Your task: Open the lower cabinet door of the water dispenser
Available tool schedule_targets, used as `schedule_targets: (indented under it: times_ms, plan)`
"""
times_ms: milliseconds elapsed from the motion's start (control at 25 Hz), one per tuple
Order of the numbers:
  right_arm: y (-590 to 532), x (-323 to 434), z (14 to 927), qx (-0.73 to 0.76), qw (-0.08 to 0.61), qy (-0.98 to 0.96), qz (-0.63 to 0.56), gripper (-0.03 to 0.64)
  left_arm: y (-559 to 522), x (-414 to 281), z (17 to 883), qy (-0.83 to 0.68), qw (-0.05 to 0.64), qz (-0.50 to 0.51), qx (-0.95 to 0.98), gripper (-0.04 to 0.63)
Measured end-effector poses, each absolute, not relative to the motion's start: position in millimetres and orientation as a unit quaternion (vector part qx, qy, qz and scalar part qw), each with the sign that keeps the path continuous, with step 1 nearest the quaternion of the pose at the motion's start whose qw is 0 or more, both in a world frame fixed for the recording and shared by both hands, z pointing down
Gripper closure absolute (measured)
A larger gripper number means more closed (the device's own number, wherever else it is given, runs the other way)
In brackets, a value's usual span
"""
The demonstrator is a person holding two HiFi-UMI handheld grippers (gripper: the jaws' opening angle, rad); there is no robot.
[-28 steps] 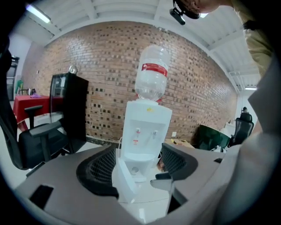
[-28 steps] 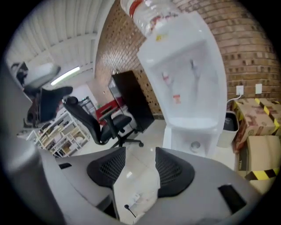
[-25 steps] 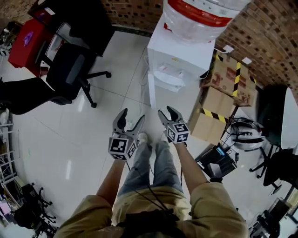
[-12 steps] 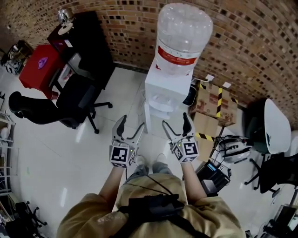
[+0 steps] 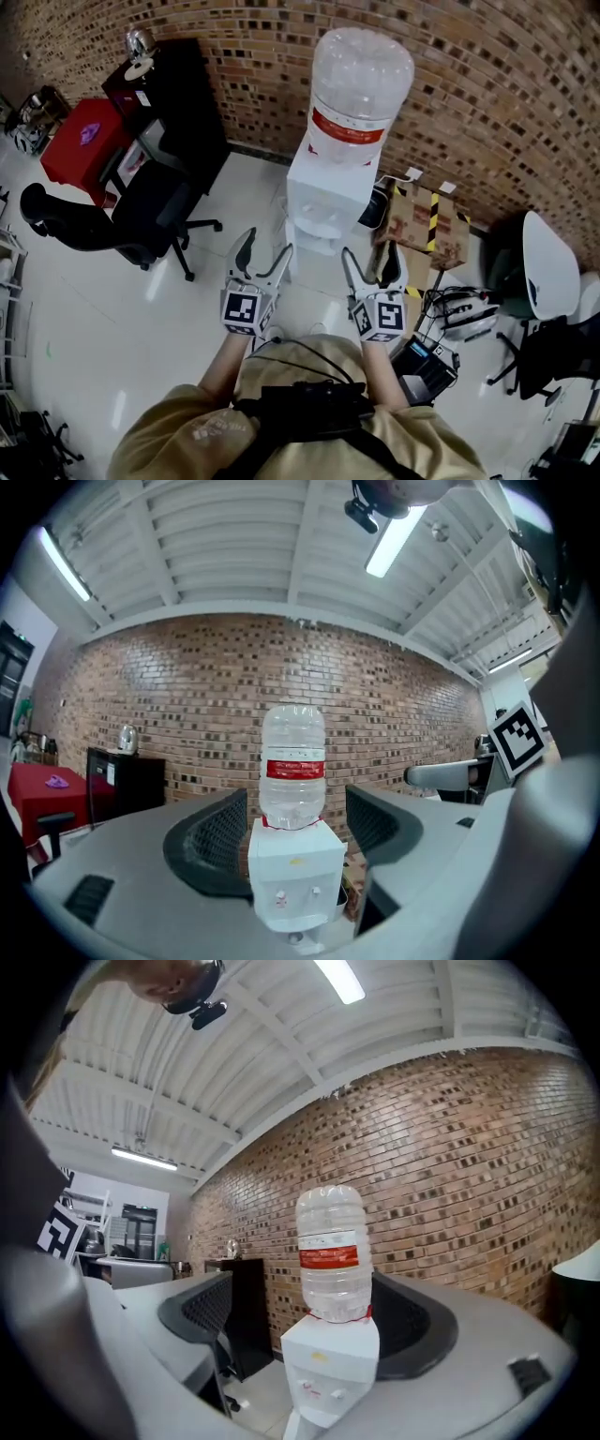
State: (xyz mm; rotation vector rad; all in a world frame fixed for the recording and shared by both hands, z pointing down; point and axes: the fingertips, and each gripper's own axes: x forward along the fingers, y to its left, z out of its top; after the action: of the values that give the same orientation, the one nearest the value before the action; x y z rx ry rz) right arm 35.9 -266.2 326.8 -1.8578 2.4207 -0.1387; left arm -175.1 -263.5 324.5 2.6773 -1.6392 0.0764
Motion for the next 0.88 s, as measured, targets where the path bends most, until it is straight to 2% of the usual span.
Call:
schedule_targets:
  times_ms: [160,480,680,880]
  plan:
    - [-271,51,325,-0.622,0.026,0.782,-0.029,0.15,-267,-164,323,-0.51,-0.005,0.029,0.859,0.272]
    - [-270,42,326,-0.616,0.017,0.788,-0.019,0.155,-276,-159,327,-0.51,0.001,0.022,0.86,0.272]
    - [-265,31,319,-0.606,-0.017,0.795,0.042,0.156,-271,-160,332,-0.511,0.009,0.021,0.859,0.272]
    - [-257,30,332,-0.61,-0.004,0.792,0.01,0.156,-259,-161,342,-0.509,0.019,0.024,0.86,0.272]
